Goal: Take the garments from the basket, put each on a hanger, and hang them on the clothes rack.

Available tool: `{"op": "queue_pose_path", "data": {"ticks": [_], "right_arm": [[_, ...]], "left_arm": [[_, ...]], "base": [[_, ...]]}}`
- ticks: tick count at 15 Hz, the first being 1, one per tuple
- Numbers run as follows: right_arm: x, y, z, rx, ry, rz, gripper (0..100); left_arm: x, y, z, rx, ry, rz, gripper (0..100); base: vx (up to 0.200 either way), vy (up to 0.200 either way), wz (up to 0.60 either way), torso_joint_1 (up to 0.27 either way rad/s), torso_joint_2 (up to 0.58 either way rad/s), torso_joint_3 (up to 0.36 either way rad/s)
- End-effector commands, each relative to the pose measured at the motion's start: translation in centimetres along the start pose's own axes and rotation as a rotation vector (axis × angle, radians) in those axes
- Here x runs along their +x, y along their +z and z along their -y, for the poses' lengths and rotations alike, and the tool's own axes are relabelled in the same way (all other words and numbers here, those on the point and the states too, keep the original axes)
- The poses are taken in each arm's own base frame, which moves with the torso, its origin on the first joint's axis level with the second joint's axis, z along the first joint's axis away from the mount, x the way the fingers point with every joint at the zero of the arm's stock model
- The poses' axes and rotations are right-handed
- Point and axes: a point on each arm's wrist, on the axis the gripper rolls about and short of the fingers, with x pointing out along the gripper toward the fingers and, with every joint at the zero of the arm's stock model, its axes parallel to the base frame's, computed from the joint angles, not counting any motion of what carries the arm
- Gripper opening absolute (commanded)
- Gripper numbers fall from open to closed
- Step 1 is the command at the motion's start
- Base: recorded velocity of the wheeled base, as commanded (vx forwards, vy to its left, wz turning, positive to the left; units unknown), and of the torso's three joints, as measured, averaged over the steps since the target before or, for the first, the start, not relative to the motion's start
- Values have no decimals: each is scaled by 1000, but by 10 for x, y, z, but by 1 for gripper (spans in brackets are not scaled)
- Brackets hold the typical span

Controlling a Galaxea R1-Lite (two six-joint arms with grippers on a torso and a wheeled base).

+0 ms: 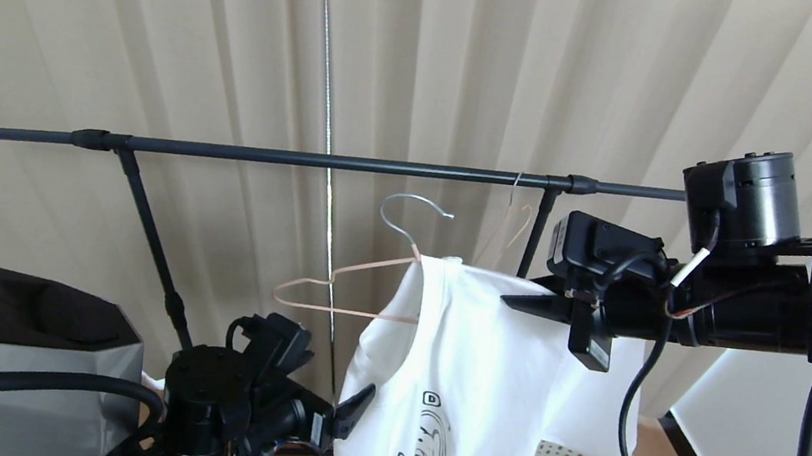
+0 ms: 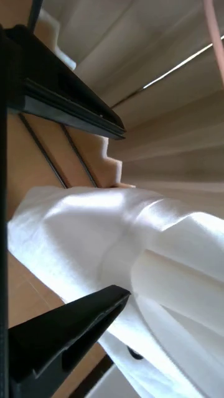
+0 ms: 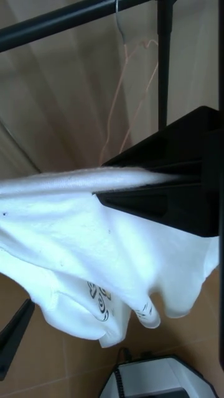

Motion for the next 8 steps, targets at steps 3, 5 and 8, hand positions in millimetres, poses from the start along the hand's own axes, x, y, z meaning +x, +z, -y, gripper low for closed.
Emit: {"op": "queue_pose_path", "data": {"ticks": [3, 5, 8], "right_arm": [[0, 0, -2, 0, 5, 0, 0], [0, 2, -3, -5, 10, 6, 0], [2, 2, -3, 10, 10, 4, 0]], "left_arm": [[19, 10, -9, -116, 36, 36, 100], [20, 10, -7, -133, 30, 33, 100], [17, 7, 6, -120, -9, 17, 100]], "base": [[0, 0, 0, 0, 0, 0], [0, 0, 0, 0, 0, 0], [0, 0, 0, 0, 0, 0]]}}
